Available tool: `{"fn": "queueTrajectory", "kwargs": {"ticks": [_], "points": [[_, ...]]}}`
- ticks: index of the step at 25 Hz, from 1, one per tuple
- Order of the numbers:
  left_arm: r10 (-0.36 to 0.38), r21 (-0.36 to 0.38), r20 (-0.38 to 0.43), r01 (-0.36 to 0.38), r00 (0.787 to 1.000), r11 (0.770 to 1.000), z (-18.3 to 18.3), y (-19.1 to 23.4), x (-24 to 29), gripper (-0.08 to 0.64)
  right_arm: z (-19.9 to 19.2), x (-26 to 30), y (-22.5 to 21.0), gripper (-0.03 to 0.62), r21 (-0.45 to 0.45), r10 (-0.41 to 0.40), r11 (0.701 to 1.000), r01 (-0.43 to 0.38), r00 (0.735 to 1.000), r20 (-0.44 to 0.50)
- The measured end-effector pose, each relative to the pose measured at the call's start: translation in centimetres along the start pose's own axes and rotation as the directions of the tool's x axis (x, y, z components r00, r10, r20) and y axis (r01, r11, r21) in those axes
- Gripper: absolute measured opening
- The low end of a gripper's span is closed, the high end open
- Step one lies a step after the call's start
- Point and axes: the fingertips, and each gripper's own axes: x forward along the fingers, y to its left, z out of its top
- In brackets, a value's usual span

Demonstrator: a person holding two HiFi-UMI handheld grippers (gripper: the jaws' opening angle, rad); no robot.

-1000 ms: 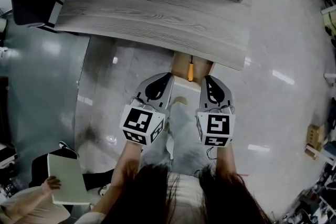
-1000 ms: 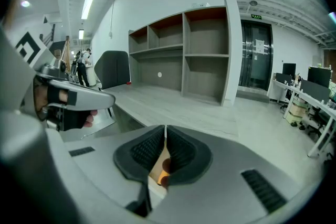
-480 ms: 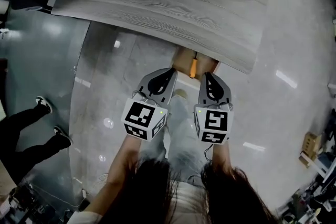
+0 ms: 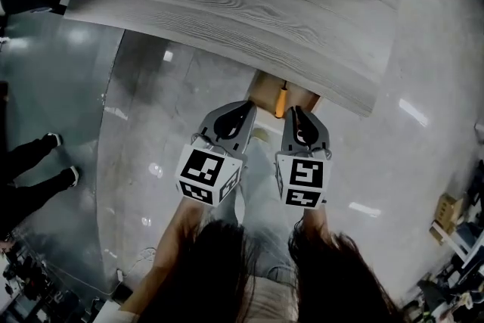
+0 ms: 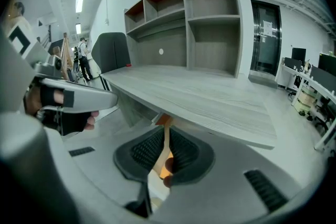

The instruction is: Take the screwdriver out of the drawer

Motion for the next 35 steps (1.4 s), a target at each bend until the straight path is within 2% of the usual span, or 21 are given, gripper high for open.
{"fn": "queueTrajectory", "kwargs": {"ticks": [29, 33, 35], "points": [[-0.026, -0.037, -0.112, 0.022, 0.993, 0.999, -6.1, 4.0, 5.9, 0.017, -6.4, 8.5, -0.3, 0.031, 0.008, -0.026, 1.0, 0.028, 0.986, -0.166], [-0.023, -0.039, -0.093, 0.02, 0.995, 0.999, -6.5, 4.5, 6.5, 0.017, -7.3, 9.4, -0.3, 0.034, 0.003, -0.029, 1.0, 0.03, 0.979, -0.201], [-0.024, -0.037, -0.089, 0.021, 0.996, 0.999, -6.7, 4.8, 6.7, 0.017, -7.7, 10.0, -0.2, 0.062, 0.007, -0.022, 1.0, 0.025, 0.975, -0.221]]}}
